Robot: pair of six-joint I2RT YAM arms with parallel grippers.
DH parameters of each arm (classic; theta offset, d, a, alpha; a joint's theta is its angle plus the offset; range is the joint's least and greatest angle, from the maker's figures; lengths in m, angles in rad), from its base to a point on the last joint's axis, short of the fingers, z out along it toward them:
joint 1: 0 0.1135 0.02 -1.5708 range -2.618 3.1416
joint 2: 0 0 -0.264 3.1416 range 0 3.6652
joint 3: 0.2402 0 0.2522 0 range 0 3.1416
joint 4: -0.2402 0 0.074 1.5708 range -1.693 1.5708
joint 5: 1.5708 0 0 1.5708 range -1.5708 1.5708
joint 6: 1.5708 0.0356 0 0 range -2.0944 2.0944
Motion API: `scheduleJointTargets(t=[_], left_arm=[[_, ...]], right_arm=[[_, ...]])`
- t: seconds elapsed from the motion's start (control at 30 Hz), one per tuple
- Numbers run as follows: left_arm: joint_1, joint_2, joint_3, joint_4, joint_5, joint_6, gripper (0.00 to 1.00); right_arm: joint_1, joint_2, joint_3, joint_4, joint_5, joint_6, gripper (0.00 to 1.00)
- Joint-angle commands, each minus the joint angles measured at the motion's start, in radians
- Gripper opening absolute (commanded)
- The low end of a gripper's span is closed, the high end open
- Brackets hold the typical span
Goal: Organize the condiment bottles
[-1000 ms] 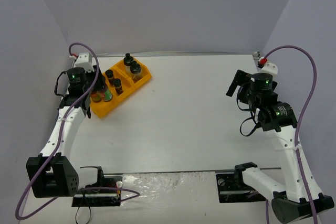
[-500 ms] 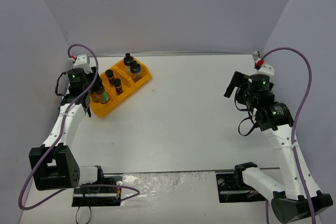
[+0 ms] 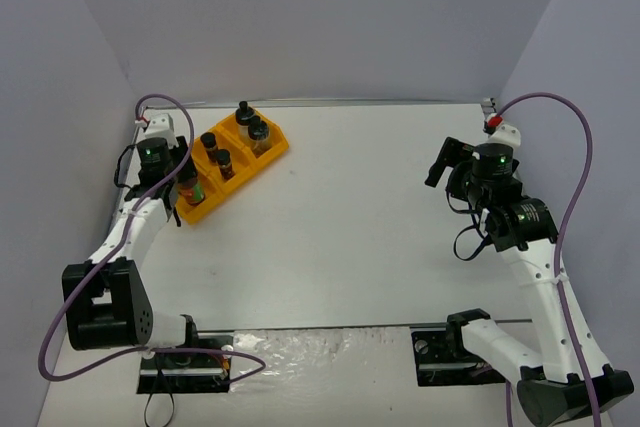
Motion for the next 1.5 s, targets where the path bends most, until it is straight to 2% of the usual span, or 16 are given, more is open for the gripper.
scheduleJointTargets(t=[0.0,0.7,0.77,0.83,0.87,0.93,1.0,1.13,1.23,1.47], left_arm=[[0.007,-0.022,0.037,0.221,-0.044,-0.014,0.0],[0.004,0.035,0.024,0.218,-0.045,-0.038,0.0],[0.004,0.037,0.026,0.211,-0.048,-0.039,0.07],[0.004,0.04,0.028,0.206,-0.051,-0.039,0.1],[0.003,0.038,0.028,0.204,-0.056,-0.042,0.21],[0.002,0.038,0.024,0.206,-0.063,-0.044,0.31],[-0.001,0.037,0.024,0.203,-0.072,-0.045,0.46],[-0.004,0.033,0.025,0.195,-0.076,-0.041,0.63],[-0.005,0.029,0.025,0.194,-0.082,-0.039,0.7],[-0.007,-0.001,0.02,0.175,-0.096,-0.043,0.73]], right_arm=[[-0.006,-0.014,0.003,0.063,-0.008,0.013,1.0],[-0.007,-0.021,0.0,0.068,-0.013,0.017,1.0],[-0.007,-0.021,0.001,0.067,-0.015,0.018,1.0],[-0.006,-0.021,0.002,0.068,-0.015,0.017,1.0],[-0.006,-0.022,0.002,0.066,-0.013,0.017,1.0],[-0.006,-0.024,-0.002,0.068,-0.013,0.017,1.0],[-0.006,-0.024,-0.002,0.066,-0.013,0.018,1.0],[-0.006,-0.03,-0.003,0.066,-0.013,0.017,1.0],[-0.006,-0.031,-0.005,0.065,-0.013,0.019,1.0],[-0.006,-0.035,-0.009,0.066,-0.016,0.023,1.0]])
